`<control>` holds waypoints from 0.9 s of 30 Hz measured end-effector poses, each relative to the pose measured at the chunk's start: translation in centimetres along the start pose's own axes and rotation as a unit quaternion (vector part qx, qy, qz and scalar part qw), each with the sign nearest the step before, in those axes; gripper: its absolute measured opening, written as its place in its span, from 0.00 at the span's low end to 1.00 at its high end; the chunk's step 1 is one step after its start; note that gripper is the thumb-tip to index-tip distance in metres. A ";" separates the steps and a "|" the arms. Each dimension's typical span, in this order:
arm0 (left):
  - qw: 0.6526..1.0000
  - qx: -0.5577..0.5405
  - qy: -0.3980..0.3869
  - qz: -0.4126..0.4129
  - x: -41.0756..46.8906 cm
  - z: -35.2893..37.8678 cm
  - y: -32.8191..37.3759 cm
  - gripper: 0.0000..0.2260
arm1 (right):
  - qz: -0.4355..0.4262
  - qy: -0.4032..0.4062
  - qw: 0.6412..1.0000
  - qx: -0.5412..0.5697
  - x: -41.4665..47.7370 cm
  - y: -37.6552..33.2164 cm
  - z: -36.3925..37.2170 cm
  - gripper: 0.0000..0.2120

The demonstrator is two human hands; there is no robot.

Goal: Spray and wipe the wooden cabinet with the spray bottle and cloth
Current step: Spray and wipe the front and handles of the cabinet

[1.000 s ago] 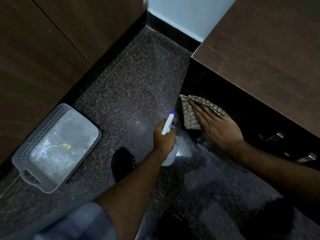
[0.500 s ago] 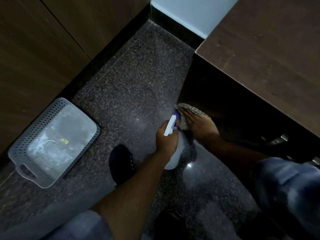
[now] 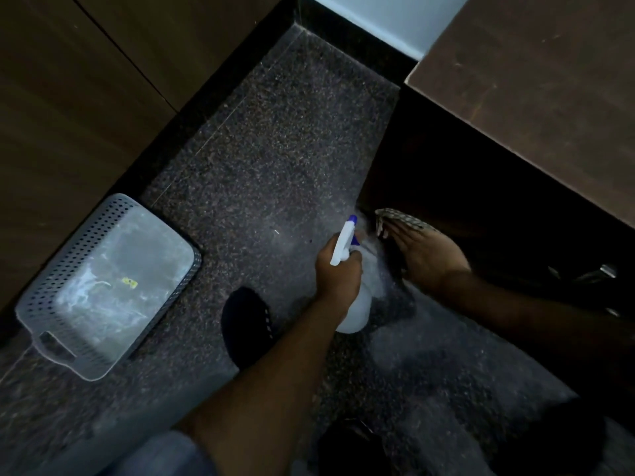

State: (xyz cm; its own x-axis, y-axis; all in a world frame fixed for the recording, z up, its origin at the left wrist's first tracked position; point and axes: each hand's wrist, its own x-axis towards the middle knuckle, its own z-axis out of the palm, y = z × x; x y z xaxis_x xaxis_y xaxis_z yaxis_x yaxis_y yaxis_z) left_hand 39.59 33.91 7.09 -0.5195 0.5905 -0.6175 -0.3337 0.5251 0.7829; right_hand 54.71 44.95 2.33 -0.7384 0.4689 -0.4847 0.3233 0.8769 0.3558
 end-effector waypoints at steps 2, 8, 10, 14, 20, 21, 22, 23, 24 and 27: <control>1.000 0.018 0.006 0.018 0.2 0.2 0.3 0.21 | 0.031 0.058 0.998 0.011 0.4 0.0 -1.0 0.36; 0.999 0.019 0.026 0.035 -0.5 0.7 -0.4 0.19 | -0.047 -0.009 0.999 0.013 5.4 -1.1 -1.9 0.27; 0.999 0.005 0.018 0.026 -0.4 0.2 -0.5 0.21 | -0.057 -0.058 0.996 0.041 3.1 -0.9 -0.9 0.25; 1.000 0.011 0.021 0.012 -0.4 -0.3 -0.4 0.15 | -0.014 0.021 1.000 -0.003 3.6 -0.5 -2.0 0.32; 0.999 0.031 -0.001 0.022 -2.9 0.6 -0.2 0.16 | -0.006 -0.027 0.999 0.025 1.1 0.0 -2.0 0.29; 0.999 0.036 -0.014 0.024 -3.3 0.7 -0.1 0.17 | -0.005 -0.061 0.998 0.007 -1.4 0.3 -0.9 0.30; 0.998 0.048 -0.028 0.031 -3.7 0.9 -0.1 0.16 | -0.011 -0.080 0.997 -0.001 -4.3 0.7 0.6 0.29; 0.997 0.062 -0.040 0.036 -4.0 1.1 -0.1 0.13 | -0.002 -0.081 0.997 0.000 -7.1 1.0 1.8 0.29; 0.995 0.074 -0.050 0.045 -4.3 1.4 -0.3 0.10 | 0.005 -0.073 0.997 -0.019 -9.6 1.4 2.6 0.29; 0.992 0.083 -0.060 0.075 -5.1 2.5 -0.9 0.10 | 0.001 -0.025 0.999 -0.033 -14.8 2.1 3.1 0.29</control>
State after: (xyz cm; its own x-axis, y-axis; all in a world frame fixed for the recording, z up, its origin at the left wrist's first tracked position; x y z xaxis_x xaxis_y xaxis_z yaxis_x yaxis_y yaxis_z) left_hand 44.58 31.95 9.34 -0.4527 0.7328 -0.5080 -0.1207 0.5142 0.8492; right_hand 68.13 40.14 7.79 -0.7064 0.4770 -0.5230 0.2838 0.8677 0.4080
